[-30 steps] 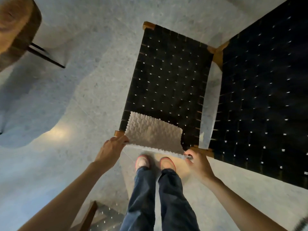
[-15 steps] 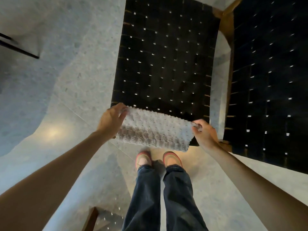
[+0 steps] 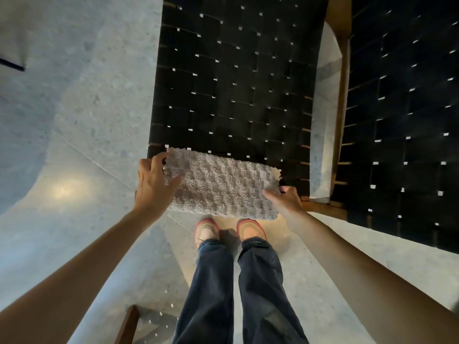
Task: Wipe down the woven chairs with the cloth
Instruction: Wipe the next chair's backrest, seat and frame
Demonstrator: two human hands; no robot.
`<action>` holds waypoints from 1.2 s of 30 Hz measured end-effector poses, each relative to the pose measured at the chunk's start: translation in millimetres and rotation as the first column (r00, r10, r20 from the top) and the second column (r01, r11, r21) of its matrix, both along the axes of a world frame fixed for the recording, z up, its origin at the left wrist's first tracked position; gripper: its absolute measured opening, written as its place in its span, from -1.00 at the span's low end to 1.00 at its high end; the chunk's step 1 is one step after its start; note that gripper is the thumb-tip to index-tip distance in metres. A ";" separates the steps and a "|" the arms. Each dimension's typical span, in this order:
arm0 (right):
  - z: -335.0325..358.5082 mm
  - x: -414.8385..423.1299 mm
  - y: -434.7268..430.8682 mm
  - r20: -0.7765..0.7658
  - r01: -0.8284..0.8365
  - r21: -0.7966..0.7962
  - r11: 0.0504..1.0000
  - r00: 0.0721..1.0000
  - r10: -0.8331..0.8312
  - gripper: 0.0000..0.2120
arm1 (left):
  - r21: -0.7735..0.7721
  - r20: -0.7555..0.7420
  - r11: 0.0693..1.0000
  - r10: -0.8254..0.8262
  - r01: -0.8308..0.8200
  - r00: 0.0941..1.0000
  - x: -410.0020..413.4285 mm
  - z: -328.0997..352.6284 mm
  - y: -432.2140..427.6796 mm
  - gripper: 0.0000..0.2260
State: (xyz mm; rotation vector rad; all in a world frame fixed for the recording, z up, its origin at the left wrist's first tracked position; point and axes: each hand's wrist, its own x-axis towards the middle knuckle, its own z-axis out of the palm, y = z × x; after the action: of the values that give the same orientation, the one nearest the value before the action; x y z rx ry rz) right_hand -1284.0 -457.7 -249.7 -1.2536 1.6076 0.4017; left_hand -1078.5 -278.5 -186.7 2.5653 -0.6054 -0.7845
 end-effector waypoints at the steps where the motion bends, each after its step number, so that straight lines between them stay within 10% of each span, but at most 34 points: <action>1: -1.0 1.6 1.4 -0.004 -0.003 0.006 1.000 1.000 0.003 -0.41 | -0.011 -0.026 1.000 0.022 -0.023 0.999 -0.2 -0.4 2.9 -0.49; 13: 79.1 31.5 27.4 0.398 0.016 -0.444 0.896 0.900 0.181 -0.72 | -0.094 -0.279 0.972 0.183 -0.216 0.943 6.4 -2.1 6.4 -0.69; 23: 69.5 102.0 103.9 0.520 -0.301 -0.203 0.932 0.773 0.363 -0.70 | -0.030 -0.477 0.890 0.387 -0.455 0.789 10.6 -8.4 9.3 -0.74; 26: 65.8 94.9 103.1 0.515 -0.178 -0.309 0.934 0.794 0.322 -0.75 | -0.029 -0.459 0.894 0.385 -0.447 0.801 6.6 -3.6 9.2 -0.71; 29: 56.8 76.6 92.7 0.302 -0.094 -0.563 0.821 0.901 0.311 -0.68 | -0.154 -0.161 0.958 0.217 -0.241 0.963 -9.8 6.2 11.5 -0.63; 32: 40.9 65.5 82.0 0.116 -0.075 -0.391 0.917 0.985 0.130 -0.53 | -0.205 0.265 0.966 -0.099 0.156 0.959 -25.4 14.7 10.8 -0.68; 36: 23.3 62.9 83.5 0.056 -0.185 -0.213 0.959 0.978 0.201 -0.62 | -0.204 0.112 0.909 -0.347 0.364 0.931 -42.0 12.7 2.4 -0.74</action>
State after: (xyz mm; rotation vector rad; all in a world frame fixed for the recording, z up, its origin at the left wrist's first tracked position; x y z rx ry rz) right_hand -1221.0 -374.2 -226.4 -1.5734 1.4946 0.3084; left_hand -1120.4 -276.1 -174.0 2.3150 -1.1418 -0.6898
